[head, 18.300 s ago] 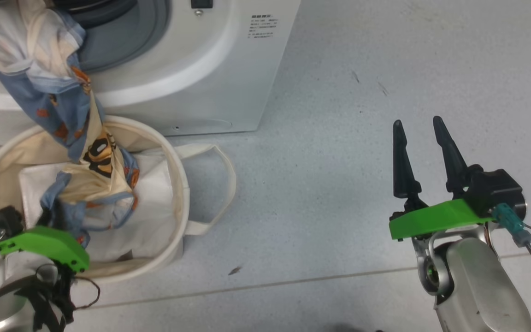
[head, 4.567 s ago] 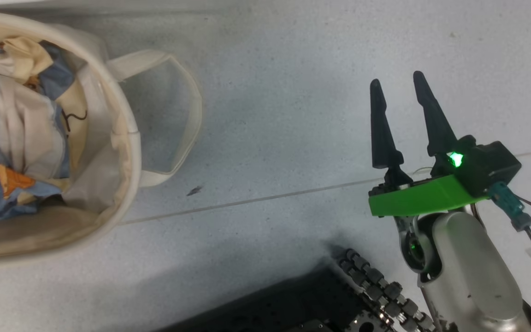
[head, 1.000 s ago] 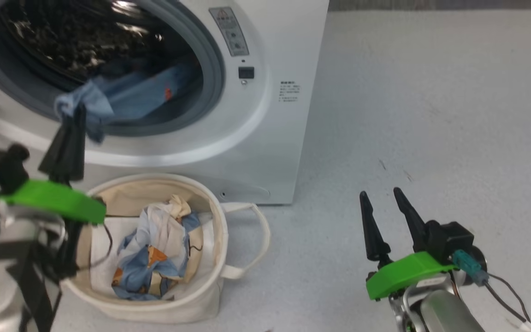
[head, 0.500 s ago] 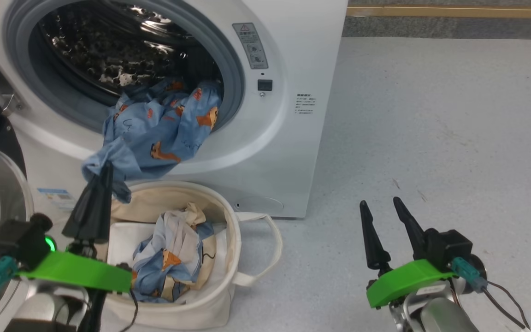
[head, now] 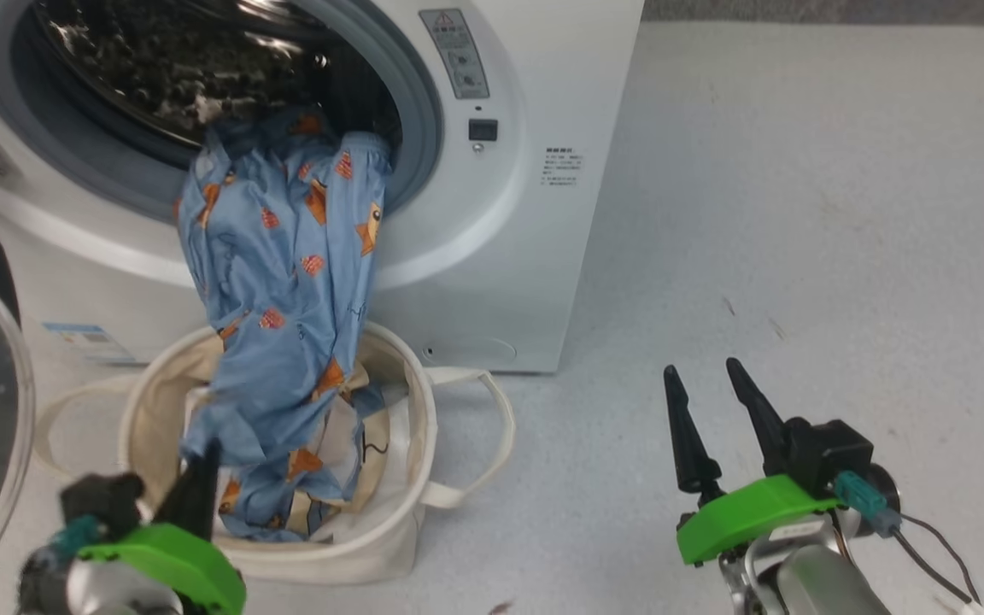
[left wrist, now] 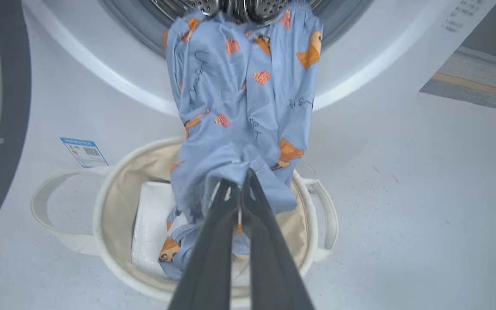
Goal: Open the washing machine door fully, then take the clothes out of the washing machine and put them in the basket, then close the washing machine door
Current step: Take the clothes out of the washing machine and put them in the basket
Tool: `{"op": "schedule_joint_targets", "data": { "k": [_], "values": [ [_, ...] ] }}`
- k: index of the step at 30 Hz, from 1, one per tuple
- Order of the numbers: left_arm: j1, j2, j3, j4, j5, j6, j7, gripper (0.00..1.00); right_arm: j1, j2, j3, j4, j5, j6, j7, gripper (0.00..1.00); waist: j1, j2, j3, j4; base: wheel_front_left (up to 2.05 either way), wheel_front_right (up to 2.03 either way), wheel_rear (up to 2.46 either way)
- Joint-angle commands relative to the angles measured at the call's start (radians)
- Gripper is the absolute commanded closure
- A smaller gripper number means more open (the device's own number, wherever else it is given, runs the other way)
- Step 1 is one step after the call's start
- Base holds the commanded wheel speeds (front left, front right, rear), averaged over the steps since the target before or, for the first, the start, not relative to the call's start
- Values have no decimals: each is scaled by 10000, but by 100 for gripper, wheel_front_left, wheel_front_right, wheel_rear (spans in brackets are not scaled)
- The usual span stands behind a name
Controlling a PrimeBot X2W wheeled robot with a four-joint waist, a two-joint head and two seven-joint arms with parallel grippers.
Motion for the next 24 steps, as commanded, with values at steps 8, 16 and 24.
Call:
{"op": "schedule_joint_targets", "data": {
  "k": [8, 16, 24],
  "values": [
    [-2262, -750, -173, 4593, -509, -1157, -564, 100, -696, 32, 147, -505, -195, 6, -51, 0, 1, 0, 898, -274, 0, 0, 0],
    [-3864, -1193, -285, 7542, -1229, -1355, -356, 100, -1025, 29, 8, -797, -422, 6, -51, 0, 1, 0, 2053, -482, 0, 0, 0],
    [-4947, -1195, -492, 8329, -1861, -1363, 41, 100, -1292, -142, -287, -1224, -836, 6, -51, 0, 1, 0, 3181, -524, 0, 0, 0]
  ]
}}
